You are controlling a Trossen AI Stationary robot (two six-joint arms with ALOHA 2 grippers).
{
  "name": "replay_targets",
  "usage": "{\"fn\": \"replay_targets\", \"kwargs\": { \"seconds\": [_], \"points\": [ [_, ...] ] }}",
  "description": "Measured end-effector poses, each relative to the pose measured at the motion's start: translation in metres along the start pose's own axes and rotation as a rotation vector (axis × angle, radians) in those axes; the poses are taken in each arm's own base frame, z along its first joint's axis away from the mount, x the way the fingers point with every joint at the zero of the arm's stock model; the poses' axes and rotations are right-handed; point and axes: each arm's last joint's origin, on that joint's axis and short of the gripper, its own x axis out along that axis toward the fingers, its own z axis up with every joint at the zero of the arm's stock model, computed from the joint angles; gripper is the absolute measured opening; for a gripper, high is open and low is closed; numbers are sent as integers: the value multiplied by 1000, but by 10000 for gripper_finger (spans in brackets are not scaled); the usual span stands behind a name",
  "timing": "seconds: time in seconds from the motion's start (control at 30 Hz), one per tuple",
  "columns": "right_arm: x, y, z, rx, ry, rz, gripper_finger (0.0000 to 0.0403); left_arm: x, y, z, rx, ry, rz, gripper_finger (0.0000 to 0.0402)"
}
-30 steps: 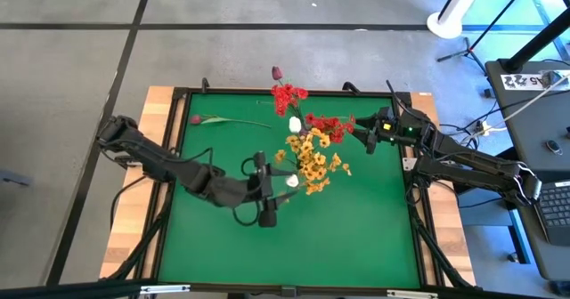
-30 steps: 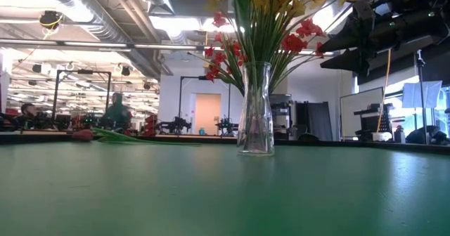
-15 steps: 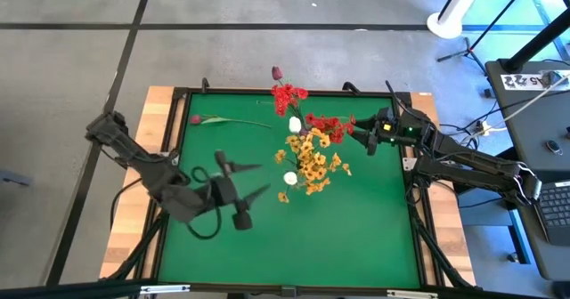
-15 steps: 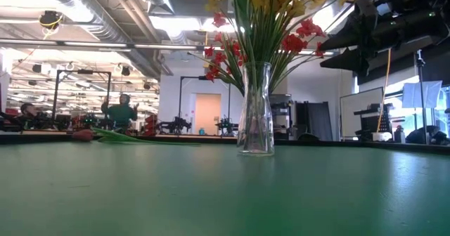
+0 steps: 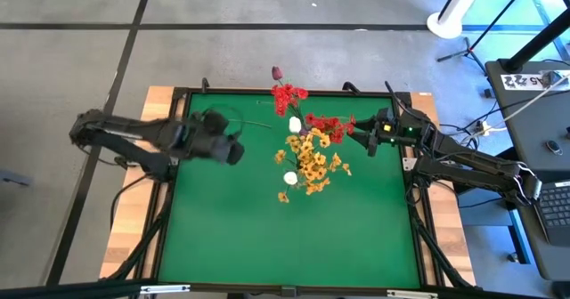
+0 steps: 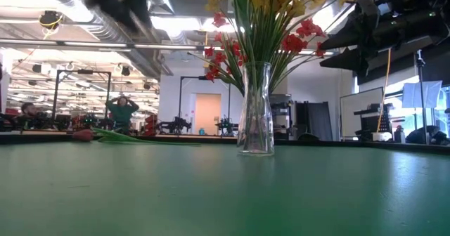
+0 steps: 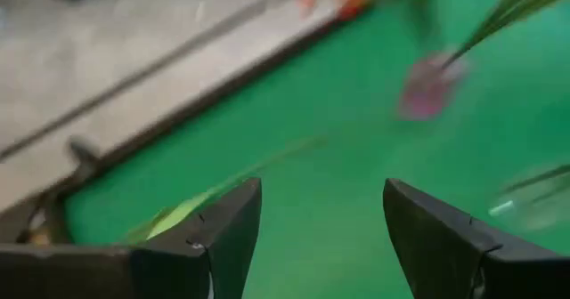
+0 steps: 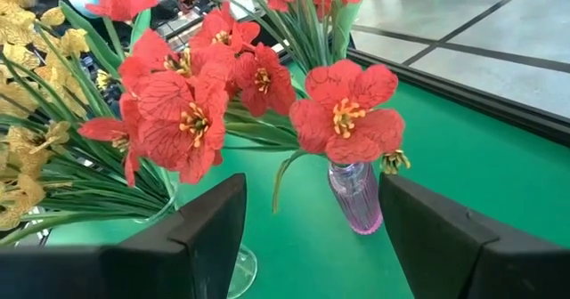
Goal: Sort flowers into vase by color
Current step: Put the red tulip into the violet vase
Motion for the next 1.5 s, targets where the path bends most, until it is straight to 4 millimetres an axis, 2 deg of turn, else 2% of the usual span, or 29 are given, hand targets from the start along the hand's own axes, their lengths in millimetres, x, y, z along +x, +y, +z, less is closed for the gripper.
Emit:
{"fn": "replay_targets", "kwargs": {
  "seconds": [0.13, 0.3, 0.43, 0.67, 0.9, 1.03, 1.23, 1.5],
  "points": [
    [0, 0, 0, -25, 0, 0, 255, 40, 20, 11, 101, 137, 4, 229],
    [0, 0, 0, -64, 2, 7, 255, 74, 46, 30, 206, 229, -68, 229],
    [0, 0, 0, -76, 0, 8, 255, 104, 72, 34, 217, 357, -80, 229],
    [0, 0, 0, -75, 0, 8, 255, 165, 97, 23, 380, 590, -60, 229],
    [0, 1, 0, -75, 3, 18, 255, 220, 110, -4, 541, 843, -30, 229],
    [0, 1, 0, -74, 7, 27, 255, 237, 124, -12, 602, 917, 34, 229],
    [0, 1, 0, -74, 6, 26, 255, 255, 138, -18, 604, 933, 10, 229],
    [0, 0, 0, -77, 1, 12, 255, 264, 136, -24, 645, 949, -71, 215]
  ]
}}
